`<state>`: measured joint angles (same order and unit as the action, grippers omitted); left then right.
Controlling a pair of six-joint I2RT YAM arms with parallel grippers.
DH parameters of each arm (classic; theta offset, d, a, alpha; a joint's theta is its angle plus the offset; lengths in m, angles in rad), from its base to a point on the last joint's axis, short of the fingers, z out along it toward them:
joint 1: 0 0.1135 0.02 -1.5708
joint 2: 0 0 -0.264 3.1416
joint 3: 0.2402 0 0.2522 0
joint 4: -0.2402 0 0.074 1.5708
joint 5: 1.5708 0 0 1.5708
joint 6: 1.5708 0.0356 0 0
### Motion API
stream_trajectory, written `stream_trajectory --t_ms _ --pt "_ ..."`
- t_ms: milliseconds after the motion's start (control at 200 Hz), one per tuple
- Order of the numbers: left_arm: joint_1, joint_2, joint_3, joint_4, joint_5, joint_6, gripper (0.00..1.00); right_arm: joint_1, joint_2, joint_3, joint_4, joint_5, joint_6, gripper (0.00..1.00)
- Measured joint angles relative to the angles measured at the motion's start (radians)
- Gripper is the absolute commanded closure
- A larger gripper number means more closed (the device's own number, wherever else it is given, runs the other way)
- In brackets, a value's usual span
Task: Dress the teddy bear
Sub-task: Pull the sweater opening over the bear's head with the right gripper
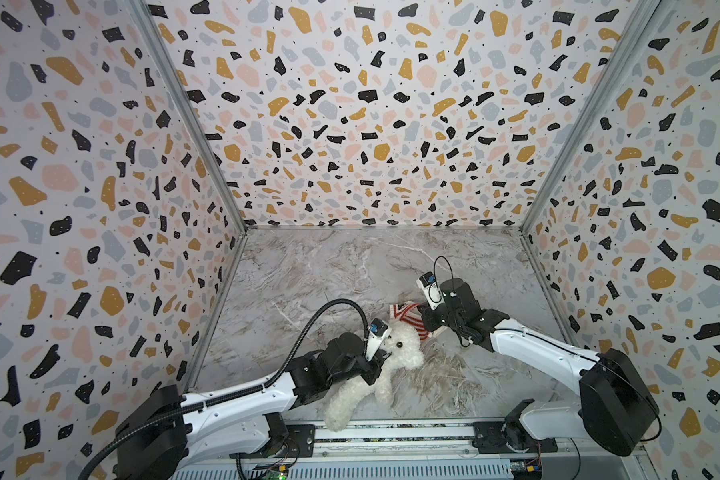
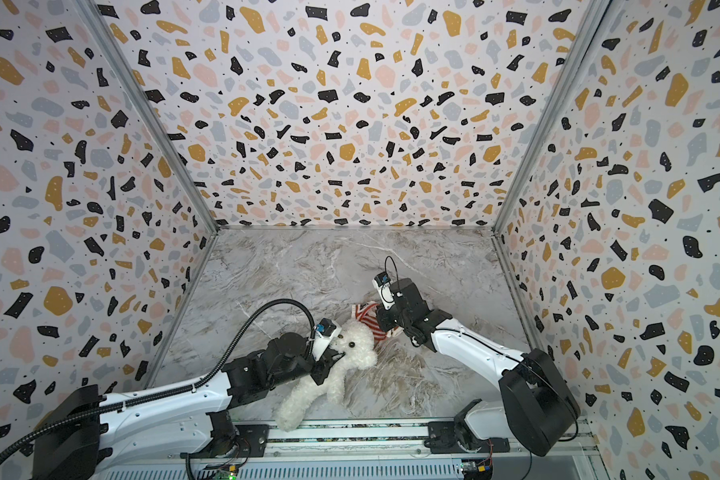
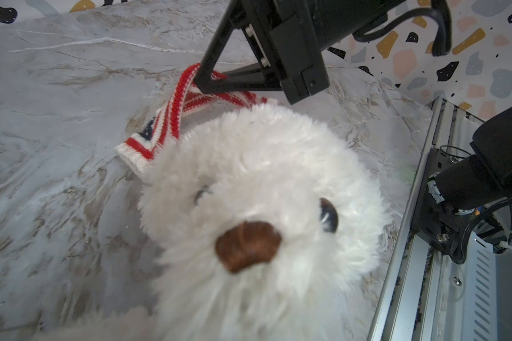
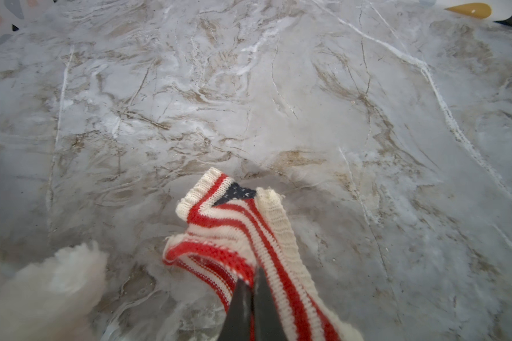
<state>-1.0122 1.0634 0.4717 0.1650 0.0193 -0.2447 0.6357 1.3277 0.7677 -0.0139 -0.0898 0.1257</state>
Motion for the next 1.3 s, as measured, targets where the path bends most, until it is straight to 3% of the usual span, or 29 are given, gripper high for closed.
stream_trajectory --t_ms 425,801,1296 --pt "-0.006 0.09 0.042 0.059 0.057 0.033 1.0 0.033 -0.064 0.0 0.016 -0.049 -0.046 1.0" --pt "-0.006 0.092 0.042 0.064 -0.045 0.034 1.0 0.107 -0.145 -0.037 0.042 -0.098 -0.095 1.0" --pt "-0.038 0.057 0.043 0.029 -0.082 0.097 1.0 0.141 -0.185 -0.037 0.032 -0.109 -0.11 1.0"
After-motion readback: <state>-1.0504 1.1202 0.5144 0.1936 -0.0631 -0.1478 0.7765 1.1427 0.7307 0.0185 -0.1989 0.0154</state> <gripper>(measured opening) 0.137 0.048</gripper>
